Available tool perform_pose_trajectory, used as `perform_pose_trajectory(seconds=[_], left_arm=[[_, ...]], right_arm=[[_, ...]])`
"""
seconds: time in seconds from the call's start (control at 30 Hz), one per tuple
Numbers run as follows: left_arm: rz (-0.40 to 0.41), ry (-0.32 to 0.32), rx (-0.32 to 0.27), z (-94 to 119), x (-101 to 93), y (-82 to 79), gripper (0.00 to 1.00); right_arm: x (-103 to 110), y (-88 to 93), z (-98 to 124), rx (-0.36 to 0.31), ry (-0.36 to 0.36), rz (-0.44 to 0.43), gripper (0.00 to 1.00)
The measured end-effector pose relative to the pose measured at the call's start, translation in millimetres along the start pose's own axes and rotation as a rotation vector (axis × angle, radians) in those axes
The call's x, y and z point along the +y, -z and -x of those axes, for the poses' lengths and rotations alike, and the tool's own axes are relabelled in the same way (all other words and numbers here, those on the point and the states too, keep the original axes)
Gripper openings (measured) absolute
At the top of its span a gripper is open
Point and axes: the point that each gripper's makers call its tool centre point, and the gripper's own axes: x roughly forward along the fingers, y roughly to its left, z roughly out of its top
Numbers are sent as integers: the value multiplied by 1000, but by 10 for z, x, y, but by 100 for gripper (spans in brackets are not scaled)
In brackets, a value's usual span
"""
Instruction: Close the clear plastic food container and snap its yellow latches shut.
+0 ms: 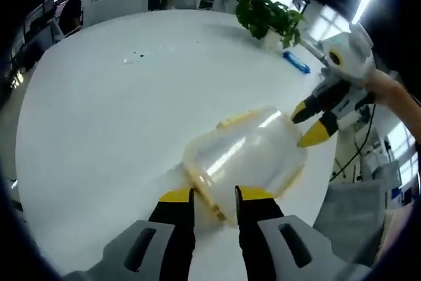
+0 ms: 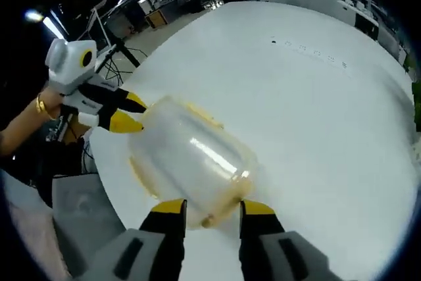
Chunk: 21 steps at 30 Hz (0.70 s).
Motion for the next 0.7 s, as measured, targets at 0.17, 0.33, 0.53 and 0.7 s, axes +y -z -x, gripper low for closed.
perform_pose_trajectory(seconds=[0.17,0.33,0.53,0.7], left_arm=[[-12,6,18,-9,-2,-5,21],[-10,3,48,-51,-13,14,20],[29,19,10,-34,15,20,19],[31,14,-1,-32,20,6,17]], right_arm=[[3,4,-5,30,9,14,28],[29,-6,-10,33,-6,38,26],[23,6,-5,3,-22,42,25],[0,23,-5,18,-39,36,25]])
